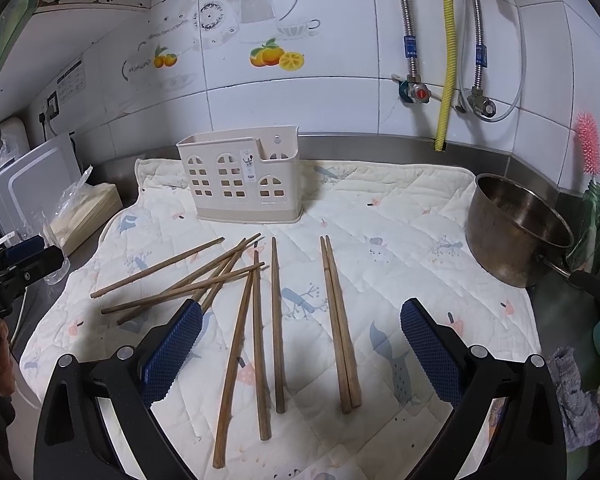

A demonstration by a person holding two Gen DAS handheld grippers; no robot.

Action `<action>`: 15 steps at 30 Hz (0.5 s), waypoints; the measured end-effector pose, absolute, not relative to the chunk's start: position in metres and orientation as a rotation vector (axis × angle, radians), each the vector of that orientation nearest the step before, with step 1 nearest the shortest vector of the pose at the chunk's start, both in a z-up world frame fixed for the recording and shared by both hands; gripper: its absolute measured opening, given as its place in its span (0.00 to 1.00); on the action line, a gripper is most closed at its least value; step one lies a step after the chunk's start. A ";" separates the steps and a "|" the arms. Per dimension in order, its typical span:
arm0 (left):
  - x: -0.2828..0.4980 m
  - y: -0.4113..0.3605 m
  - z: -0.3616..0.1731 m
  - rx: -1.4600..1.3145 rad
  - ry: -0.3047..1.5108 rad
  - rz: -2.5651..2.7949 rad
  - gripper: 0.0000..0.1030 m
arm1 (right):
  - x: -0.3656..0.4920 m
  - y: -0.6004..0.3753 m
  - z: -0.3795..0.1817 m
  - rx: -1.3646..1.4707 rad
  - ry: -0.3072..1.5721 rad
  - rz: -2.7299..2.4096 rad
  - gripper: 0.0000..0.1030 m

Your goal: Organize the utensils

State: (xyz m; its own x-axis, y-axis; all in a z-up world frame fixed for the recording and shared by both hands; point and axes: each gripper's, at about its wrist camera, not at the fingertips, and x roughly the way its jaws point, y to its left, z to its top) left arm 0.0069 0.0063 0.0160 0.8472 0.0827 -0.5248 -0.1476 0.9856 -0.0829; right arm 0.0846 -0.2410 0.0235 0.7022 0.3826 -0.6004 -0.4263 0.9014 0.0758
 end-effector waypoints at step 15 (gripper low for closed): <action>0.020 0.017 0.002 -0.033 0.583 0.085 0.93 | 0.102 -0.242 0.012 -0.100 0.687 0.438 0.93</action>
State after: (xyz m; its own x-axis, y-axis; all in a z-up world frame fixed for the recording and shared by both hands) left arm 0.0201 0.0174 0.0021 0.8312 0.0706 -0.5515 -0.0895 0.9960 -0.0073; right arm 0.1022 -0.2424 0.0120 0.6864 0.3583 -0.6329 -0.4229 0.9046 0.0535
